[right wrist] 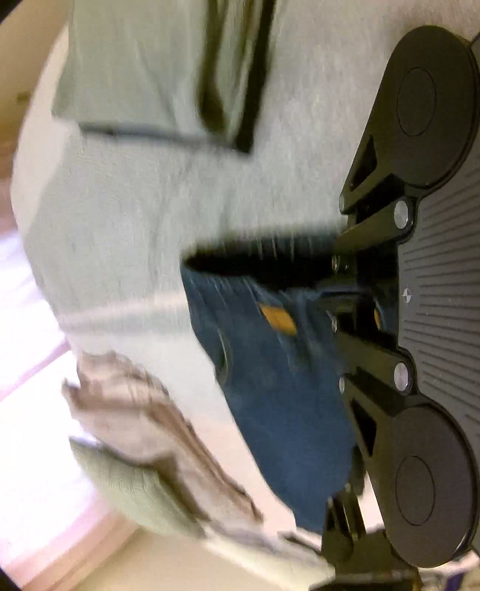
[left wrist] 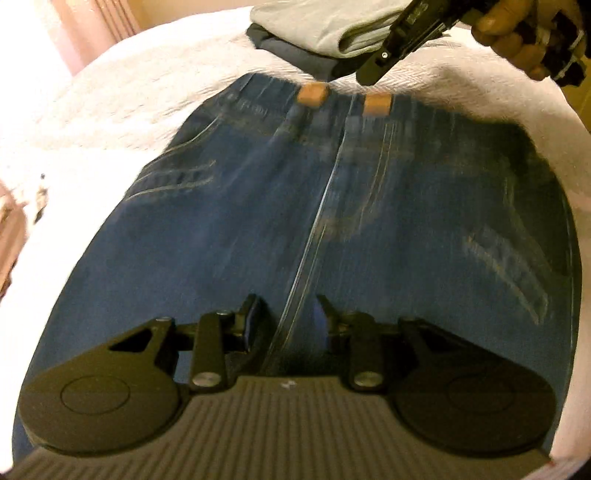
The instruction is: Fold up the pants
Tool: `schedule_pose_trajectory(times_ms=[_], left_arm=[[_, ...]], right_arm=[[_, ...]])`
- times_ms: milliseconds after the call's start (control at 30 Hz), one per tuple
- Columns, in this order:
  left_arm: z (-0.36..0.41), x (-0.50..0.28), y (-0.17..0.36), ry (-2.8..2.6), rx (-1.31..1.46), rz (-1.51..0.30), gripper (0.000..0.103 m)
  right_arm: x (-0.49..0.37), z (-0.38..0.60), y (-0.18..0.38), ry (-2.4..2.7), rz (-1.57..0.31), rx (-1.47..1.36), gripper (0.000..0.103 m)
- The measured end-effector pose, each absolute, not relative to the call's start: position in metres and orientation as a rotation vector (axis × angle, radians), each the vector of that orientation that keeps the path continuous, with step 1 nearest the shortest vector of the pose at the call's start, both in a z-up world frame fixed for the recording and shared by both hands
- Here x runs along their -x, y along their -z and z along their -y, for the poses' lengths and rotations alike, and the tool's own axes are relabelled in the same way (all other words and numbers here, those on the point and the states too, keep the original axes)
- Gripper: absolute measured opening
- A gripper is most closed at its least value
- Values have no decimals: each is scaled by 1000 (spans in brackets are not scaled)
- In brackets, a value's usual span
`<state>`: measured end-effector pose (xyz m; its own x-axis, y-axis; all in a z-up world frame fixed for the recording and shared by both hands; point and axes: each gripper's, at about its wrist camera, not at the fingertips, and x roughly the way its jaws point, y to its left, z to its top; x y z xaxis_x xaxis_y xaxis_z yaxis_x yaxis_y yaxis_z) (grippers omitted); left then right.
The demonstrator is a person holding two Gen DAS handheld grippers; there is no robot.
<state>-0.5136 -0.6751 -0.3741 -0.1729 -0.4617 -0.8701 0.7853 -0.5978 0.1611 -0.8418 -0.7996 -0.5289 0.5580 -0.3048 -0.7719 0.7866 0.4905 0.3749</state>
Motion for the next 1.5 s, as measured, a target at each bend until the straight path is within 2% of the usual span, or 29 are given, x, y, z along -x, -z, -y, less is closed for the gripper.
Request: schedule_pose_trajectory(times_ms=[67, 233, 267, 300, 333, 367, 467, 533, 567, 600, 667, 867, 1067, 1133, 1200, 1233, 1400, 1500], left_arm=[[682, 519, 382, 1882, -1244, -411, 26], [684, 514, 367, 1887, -1211, -424, 26], [684, 513, 364, 1886, -1211, -423, 26], [683, 511, 360, 1890, -1208, -424, 26], [682, 512, 357, 1900, -1192, -434, 26], [683, 512, 355, 1909, -1180, -450, 26], [682, 517, 364, 1912, -1211, -437, 26], [682, 518, 373, 1911, -1226, -429, 26], [680, 516, 375, 1912, -1232, -420, 26], [680, 517, 376, 1908, -1239, -415, 26], [680, 518, 375, 1897, -1236, -422, 26], [694, 535, 361, 1906, -1178, -396, 26], [712, 555, 385, 1923, -1194, -385, 26], [708, 549, 384, 1922, -1178, -398, 26], [701, 542, 378, 1908, -1175, -418, 26], [694, 536, 374, 1897, -1169, -430, 27], [644, 503, 351, 1816, -1141, -511, 27], [608, 477, 353, 1733, -1143, -610, 27]], right_arm=[[861, 814, 545, 805, -707, -861, 0], [871, 792, 526, 683, -597, -911, 0], [866, 787, 525, 650, -596, -920, 10], [859, 784, 526, 616, -603, -926, 35], [853, 781, 528, 587, -612, -923, 49], [846, 778, 532, 564, -621, -914, 57], [822, 783, 552, 528, -689, -916, 57], [815, 785, 562, 505, -692, -935, 48], [813, 785, 566, 476, -684, -968, 23], [812, 786, 568, 472, -691, -997, 6], [813, 781, 562, 480, -702, -979, 1], [821, 777, 514, 538, -684, -784, 0], [835, 790, 577, 596, -708, -923, 0], [841, 789, 578, 613, -677, -963, 4], [846, 779, 564, 672, -689, -914, 17], [848, 771, 556, 702, -705, -892, 19], [860, 709, 519, 711, -658, -857, 20], [860, 675, 530, 685, -705, -924, 20]])
